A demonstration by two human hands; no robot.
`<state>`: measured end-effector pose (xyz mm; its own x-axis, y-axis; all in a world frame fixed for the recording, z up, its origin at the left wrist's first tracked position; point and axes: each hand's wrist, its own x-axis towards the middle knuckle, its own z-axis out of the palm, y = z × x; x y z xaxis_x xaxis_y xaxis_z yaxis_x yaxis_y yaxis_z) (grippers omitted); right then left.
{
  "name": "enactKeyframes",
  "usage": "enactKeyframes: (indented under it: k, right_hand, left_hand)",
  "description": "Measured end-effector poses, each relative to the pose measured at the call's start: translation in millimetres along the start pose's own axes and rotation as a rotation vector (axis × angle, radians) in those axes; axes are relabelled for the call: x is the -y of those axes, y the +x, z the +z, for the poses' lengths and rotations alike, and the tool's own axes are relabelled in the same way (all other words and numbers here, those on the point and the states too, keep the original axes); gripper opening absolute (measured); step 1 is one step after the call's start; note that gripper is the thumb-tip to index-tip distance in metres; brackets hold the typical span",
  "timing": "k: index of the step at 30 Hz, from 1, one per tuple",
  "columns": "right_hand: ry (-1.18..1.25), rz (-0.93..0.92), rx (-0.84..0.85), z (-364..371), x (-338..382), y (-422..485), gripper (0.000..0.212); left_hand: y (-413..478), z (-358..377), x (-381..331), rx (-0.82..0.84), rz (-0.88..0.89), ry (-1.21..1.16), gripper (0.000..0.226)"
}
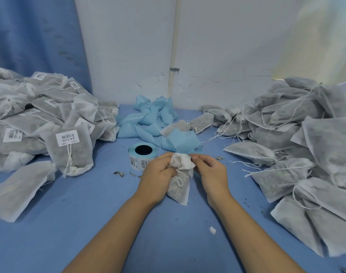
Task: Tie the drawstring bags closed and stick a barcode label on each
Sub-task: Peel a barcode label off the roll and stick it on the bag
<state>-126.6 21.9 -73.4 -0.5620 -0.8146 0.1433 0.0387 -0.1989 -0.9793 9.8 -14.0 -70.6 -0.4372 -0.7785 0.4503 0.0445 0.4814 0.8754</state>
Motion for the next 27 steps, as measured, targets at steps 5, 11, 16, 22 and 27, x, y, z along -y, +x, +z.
enactKeyframes:
  k: [5,11,16,22,27]
  right_hand:
    - [0.052,-0.004,-0.030,0.2,0.3,0.6,0.012]
    - [-0.086,0.006,0.097,1.2,0.1,-2.4,0.019]
    - [-0.010,0.008,0.191,-0.2,2.3,-4.8,0.020]
    - [-0.013,-0.035,0.137,1.8,2.1,-5.0,0.019]
    - [-0.007,-0.010,0.066,1.3,3.6,-5.7,0.018]
  left_hand:
    - [0.8,-0.4,0.7,-0.003,-0.006,-0.009,0.043]
    - [0.4,-0.8,-0.8,-0.016,-0.016,-0.087,0.033]
    - [1.1,-1.5,-1.0,-0.016,-0.030,-0.100,0.031]
    - [0.2,-1.6,-1.9,-0.007,-0.034,-0.129,0.039]
    - [0.2,0.0,-3.5,0.013,-0.038,-0.109,0.035]
